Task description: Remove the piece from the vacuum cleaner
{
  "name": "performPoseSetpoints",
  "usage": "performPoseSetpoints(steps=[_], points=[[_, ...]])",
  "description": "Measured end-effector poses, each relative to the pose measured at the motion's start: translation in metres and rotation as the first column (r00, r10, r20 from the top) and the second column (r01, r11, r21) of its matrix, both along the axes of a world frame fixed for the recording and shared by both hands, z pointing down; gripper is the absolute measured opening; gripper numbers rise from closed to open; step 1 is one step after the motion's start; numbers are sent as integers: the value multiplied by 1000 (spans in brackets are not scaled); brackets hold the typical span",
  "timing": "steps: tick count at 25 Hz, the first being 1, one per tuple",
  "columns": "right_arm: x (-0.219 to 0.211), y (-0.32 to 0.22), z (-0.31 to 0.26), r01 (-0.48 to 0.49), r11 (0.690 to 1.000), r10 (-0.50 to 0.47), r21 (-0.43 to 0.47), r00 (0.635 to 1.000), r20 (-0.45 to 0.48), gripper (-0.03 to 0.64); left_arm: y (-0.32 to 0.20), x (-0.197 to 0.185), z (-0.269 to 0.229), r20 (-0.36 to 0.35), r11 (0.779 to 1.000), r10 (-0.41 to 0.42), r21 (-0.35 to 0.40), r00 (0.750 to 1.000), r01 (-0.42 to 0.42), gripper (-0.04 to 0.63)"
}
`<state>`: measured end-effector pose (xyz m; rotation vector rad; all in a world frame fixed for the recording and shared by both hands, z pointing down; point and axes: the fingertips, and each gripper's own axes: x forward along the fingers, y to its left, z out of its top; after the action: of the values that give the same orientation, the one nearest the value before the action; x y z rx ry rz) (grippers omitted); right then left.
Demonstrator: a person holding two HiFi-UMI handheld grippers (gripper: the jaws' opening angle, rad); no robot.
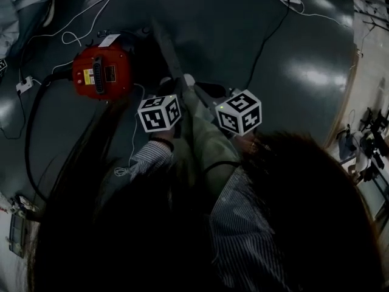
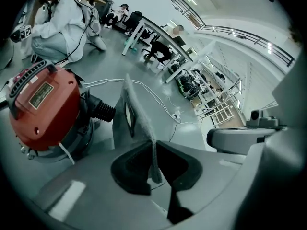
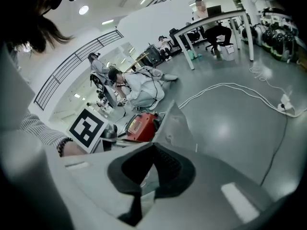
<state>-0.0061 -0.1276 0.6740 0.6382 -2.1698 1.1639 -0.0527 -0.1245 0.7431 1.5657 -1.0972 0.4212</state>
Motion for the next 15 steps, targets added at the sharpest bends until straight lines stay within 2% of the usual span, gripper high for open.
performPoseSetpoints(steps=[5, 8, 12, 15], points=[[9, -5, -42, -30, 999, 29, 26, 999, 20, 2, -9, 7, -56, -21, 997, 43, 67, 999, -41, 28], [12, -10, -85, -90, 996, 89, 17, 994, 70, 2, -18, 8, -105, -31, 991, 66, 115, 997, -62, 28], [15, -6, -147, -101, 993, 95, 62, 991, 93, 2, -19, 11, -174, -20, 979, 109, 174, 994, -104, 28], [17, -10, -187, -114, 989, 102, 99, 988, 115, 2, -23, 11, -222, -26, 972, 93, 218, 995, -86, 28]])
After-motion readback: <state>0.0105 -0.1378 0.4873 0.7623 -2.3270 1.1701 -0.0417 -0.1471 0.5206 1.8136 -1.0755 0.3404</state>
